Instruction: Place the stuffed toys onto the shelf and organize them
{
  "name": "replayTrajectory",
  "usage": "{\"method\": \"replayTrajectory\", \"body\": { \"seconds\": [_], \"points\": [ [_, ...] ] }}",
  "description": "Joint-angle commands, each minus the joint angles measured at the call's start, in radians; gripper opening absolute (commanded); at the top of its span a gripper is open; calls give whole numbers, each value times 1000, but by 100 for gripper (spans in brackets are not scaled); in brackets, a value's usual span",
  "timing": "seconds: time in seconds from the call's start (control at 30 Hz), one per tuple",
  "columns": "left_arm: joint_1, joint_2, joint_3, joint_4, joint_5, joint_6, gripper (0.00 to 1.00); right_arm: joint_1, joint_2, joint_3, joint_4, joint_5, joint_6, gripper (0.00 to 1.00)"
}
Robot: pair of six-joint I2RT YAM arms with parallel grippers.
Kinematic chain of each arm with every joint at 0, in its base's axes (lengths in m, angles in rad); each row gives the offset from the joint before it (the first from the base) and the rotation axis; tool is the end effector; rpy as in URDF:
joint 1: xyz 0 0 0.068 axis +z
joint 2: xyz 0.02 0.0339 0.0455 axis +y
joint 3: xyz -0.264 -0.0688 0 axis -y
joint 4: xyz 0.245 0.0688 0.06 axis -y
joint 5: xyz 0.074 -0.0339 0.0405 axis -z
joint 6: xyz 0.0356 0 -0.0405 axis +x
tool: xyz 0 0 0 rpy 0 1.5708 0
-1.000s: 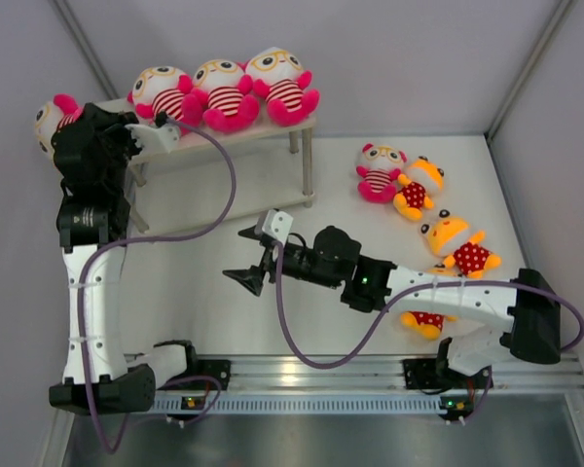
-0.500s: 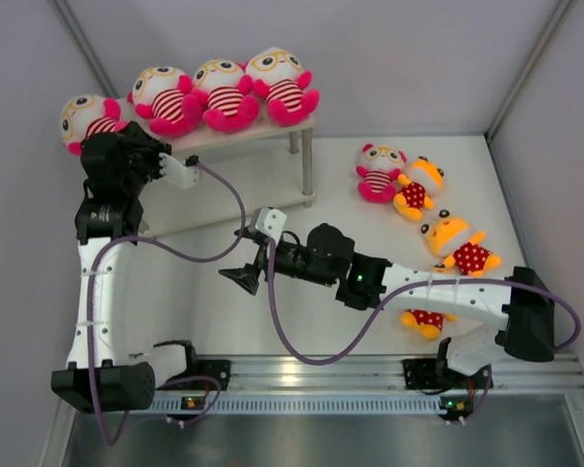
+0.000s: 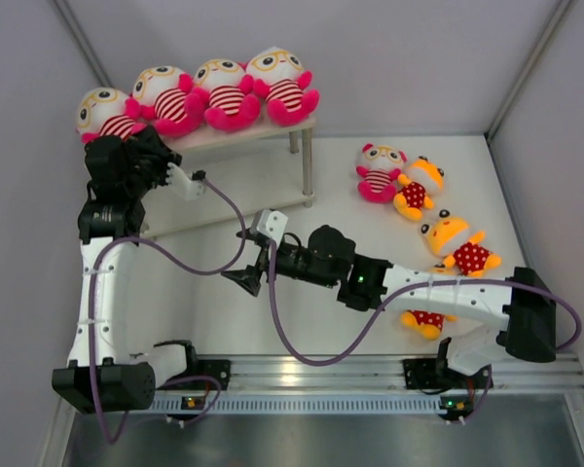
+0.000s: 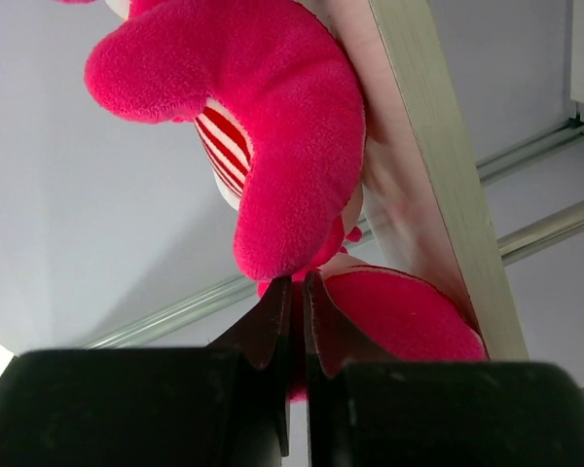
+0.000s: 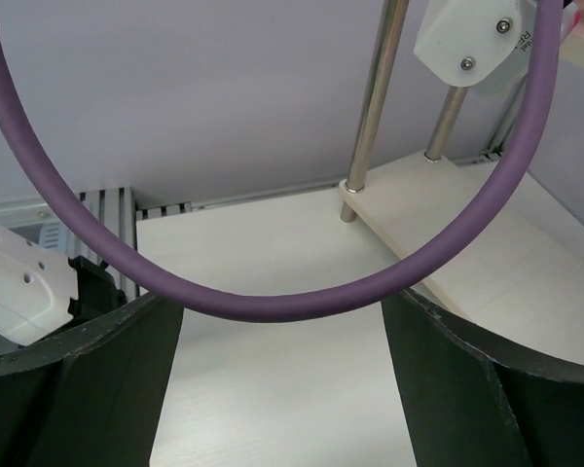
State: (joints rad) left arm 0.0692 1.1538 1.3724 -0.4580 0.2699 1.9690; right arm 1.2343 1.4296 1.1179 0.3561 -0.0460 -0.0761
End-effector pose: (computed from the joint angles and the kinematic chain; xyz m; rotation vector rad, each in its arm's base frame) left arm 0.2445 0.0074 0.4409 1.7172 0.9711 1.1723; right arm 0.1120 0.3252 0.3617 -1.0084 1.2489 0.9490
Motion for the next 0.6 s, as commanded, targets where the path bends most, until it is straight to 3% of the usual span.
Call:
{"method": "replayTrajectory", "body": {
  "seconds": [0.0, 0.03, 0.13, 0.57],
  "points": [
    [1, -23, 4, -2, 61, 96, 9, -10, -38, -7, 50, -3, 9, 83],
    [0, -23, 5, -1, 63, 85, 26, -9, -40, -10, 52, -3, 10, 83],
    [1, -31, 7, -1, 54, 45, 46, -10, -49, -23, 55, 0, 7, 83],
    [1, -85, -1, -1, 72, 5, 63, -12, -46, -23, 55, -14, 16, 84]
  ]
}}
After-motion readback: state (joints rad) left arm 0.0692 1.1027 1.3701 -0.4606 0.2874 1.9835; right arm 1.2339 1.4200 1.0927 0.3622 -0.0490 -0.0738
